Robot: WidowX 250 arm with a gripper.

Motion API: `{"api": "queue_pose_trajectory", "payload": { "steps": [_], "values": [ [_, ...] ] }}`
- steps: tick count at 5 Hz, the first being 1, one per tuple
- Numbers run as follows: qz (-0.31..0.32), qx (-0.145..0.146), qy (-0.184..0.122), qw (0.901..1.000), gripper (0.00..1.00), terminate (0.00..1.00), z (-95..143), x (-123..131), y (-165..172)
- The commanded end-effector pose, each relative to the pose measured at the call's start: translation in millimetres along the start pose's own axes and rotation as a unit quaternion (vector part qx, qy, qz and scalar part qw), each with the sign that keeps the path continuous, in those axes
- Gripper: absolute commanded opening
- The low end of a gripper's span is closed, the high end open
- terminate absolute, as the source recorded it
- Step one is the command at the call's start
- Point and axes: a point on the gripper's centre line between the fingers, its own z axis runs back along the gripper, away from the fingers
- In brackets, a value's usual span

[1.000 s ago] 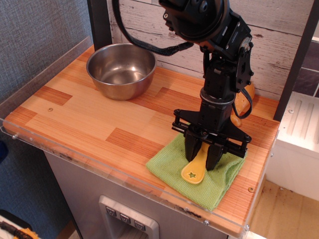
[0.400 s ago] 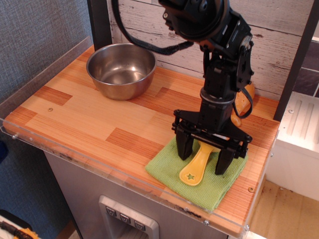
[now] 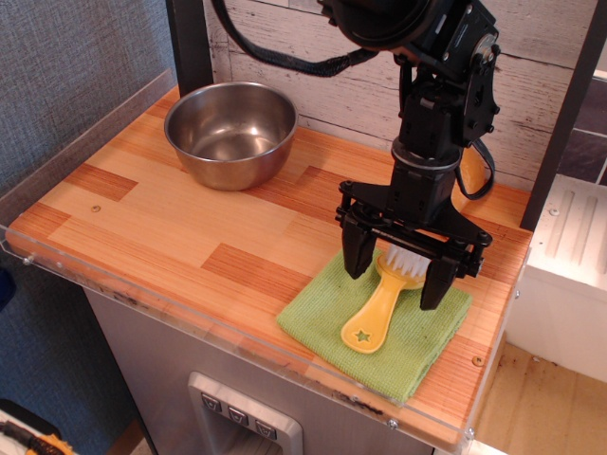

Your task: Take the yellow brush off the green dish towel and move it to the left side of the table.

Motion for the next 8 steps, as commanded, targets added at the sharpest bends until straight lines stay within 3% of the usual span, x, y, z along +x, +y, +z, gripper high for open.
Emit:
{"api": "queue_pose_trajectory", "payload": {
  "steps": [1,3,4,6,7,8],
  "values": [
    [-0.001,-0.004,-0.016,0.9999,1.0,0.0,8.9,7.9,-0.2],
    [0.01,0.0,0.005,0.9999,1.0,0.0,-2.4,7.4,7.3],
    [0.004,0.003,0.007,1.0,0.0,0.0,-2.5,8.2,6.2],
    [-0.003,0.008,0.008,0.9999,0.0,0.0,-0.7,9.1,3.9],
    [-0.005,0.013,-0.015,0.9998,0.0,0.0,20.2,5.8,9.5],
    [0.03,0.012,-0.068,0.9971,0.0,0.0,64.0,-7.9,34.0]
  ]
}}
